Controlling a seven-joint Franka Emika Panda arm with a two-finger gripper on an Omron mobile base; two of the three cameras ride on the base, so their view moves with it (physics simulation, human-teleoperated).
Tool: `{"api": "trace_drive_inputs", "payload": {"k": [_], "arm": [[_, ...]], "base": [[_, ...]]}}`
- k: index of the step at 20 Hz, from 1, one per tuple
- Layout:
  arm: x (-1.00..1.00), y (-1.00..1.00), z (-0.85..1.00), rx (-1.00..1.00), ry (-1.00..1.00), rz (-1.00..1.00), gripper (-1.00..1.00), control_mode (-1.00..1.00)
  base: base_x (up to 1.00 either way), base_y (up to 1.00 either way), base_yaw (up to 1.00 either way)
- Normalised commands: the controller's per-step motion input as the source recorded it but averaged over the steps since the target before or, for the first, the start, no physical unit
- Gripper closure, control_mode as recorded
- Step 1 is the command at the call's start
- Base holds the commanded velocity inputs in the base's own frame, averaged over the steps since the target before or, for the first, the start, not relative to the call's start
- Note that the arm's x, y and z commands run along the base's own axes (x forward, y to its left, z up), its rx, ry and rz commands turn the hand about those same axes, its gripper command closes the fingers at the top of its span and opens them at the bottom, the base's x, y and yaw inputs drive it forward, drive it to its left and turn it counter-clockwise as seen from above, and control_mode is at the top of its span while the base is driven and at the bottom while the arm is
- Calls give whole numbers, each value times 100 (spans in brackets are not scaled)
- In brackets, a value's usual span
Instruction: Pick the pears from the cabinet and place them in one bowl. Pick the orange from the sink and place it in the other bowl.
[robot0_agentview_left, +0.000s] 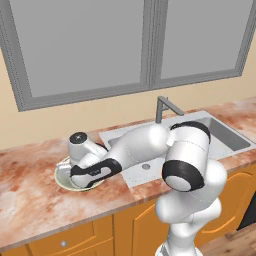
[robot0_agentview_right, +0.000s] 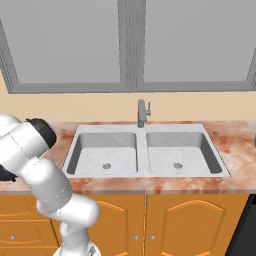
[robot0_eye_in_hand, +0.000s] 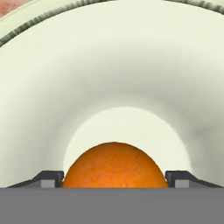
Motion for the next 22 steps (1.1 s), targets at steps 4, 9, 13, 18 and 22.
{"api": "trace_drive_inputs", "payload": {"k": [4,9,13,18,22], "arm": [[2,0,-1,0,0,0,-100,-100],[1,0,0,0,0,0,-100,-100],[0,0,2,0,0,0,-100,-100],[0,0,21,0,0,0,-100,-100],[-2,-1,36,0,0,0,-100,-100]], "base": [[0,0,0],[0,0,0],[0,0,0],[0,0,0],[0,0,0]]}}
